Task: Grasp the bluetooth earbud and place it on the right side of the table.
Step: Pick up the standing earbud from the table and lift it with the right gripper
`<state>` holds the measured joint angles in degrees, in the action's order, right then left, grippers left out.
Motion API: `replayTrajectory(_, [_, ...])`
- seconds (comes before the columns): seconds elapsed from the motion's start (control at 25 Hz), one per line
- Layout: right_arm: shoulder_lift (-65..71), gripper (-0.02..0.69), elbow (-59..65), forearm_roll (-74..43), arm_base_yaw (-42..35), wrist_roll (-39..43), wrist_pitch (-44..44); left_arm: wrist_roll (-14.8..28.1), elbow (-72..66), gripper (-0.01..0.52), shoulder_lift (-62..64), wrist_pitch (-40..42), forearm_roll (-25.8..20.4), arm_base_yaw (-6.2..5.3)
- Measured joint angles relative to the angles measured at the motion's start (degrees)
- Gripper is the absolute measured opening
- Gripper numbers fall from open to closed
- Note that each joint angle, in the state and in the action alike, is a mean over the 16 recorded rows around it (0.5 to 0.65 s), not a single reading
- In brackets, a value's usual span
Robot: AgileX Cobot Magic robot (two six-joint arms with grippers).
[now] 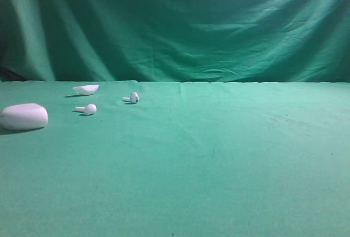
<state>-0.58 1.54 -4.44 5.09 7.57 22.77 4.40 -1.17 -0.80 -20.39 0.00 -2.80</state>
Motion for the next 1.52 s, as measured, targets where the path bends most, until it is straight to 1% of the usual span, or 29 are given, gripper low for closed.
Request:
replayTrajectory(0.76, [0.0, 0.0, 0.02, 0.02, 0.0, 0.01, -0.89, 0.0, 0.0, 0.0, 0.0, 0.0, 0.0, 0.0])
replayTrajectory(0.88, [0.0, 0.0, 0.04, 0.59, 0.0, 0.02, -3.91, 0.0, 0.0, 0.0, 0.0, 0.0, 0.0, 0.0])
replayTrajectory(1.12, [0.27, 0.0, -0.67, 2.03, 0.0, -0.77, -14.37, 0.0, 0.0, 0.0, 0.0, 0.0, 0.0, 0.0])
replayTrajectory(1.24, [1.81, 0.0, -3.26, 2.78, 0.0, -2.1, -17.32, 0.0, 0.0, 0.0, 0.0, 0.0, 0.0, 0.0])
replayTrajectory(1.32, [3.86, 0.0, -6.09, 3.33, 0.0, -3.08, -17.77, 0.0, 0.0, 0.0, 0.0, 0.0, 0.0, 0.0])
replayTrajectory(1.44, [8.43, 0.0, -11.55, 3.83, 0.0, -4.62, -16.07, 0.0, 0.0, 0.0, 0.0, 0.0, 0.0, 0.0])
replayTrajectory(1.52, [12.36, 0.0, -15.67, 3.91, 0.0, -5.78, -13.25, 0.0, 0.0, 0.0, 0.0, 0.0, 0.0, 0.0])
